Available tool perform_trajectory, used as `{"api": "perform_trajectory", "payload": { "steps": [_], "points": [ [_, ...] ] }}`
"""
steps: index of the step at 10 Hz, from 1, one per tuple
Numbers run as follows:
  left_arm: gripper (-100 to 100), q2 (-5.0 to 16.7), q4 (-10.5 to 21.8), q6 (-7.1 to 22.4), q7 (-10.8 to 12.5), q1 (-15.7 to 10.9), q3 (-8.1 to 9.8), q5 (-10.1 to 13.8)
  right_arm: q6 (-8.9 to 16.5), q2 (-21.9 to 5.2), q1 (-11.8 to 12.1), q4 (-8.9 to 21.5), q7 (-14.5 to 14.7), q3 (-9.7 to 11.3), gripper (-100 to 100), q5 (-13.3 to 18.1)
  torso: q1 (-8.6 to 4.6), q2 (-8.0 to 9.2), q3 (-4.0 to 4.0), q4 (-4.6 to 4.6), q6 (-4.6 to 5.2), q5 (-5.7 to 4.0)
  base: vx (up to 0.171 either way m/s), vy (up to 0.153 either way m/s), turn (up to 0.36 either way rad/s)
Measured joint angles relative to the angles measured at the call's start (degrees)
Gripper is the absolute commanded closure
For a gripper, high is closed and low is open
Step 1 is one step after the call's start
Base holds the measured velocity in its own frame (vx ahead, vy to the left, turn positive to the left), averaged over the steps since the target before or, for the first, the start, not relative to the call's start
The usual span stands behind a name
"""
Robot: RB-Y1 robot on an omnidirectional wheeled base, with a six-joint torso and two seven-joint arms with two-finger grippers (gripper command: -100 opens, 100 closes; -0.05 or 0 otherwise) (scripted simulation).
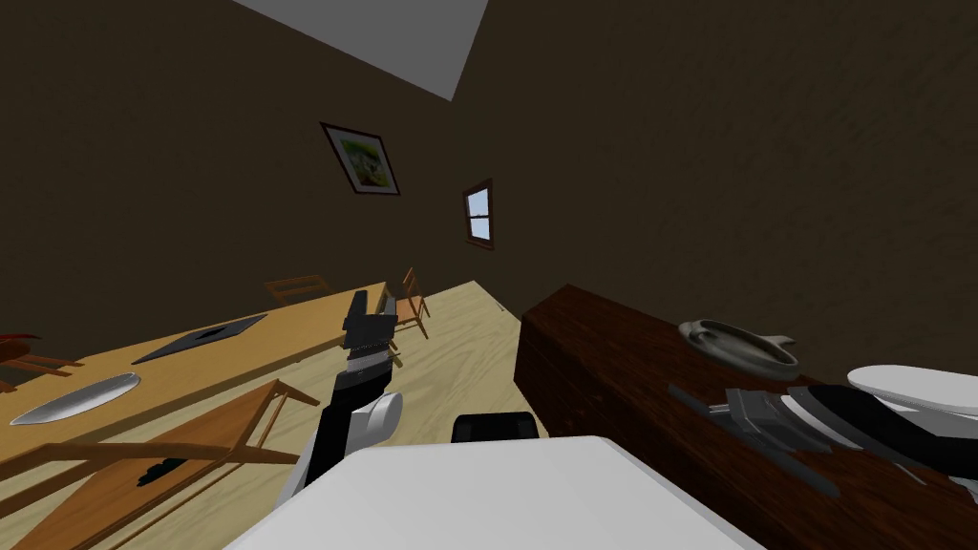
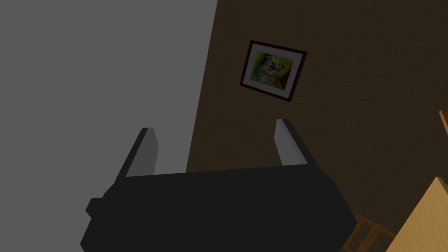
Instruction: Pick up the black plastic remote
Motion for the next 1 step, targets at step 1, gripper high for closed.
{"api": "perform_trajectory", "payload": {
  "steps": [1],
  "points": [
    [0, 0.0, 0.0, 0.0, 0.0, 0.0, 0.0, 0.0, 0.0, -0.1, 0.1, -0.1, -0.1, 0.0, 0, -0.1, -0.02, -0.02, -0.01, 0.0, -0.02, -0.04, 0.0, 0.0, 0.0]
  ]
}}
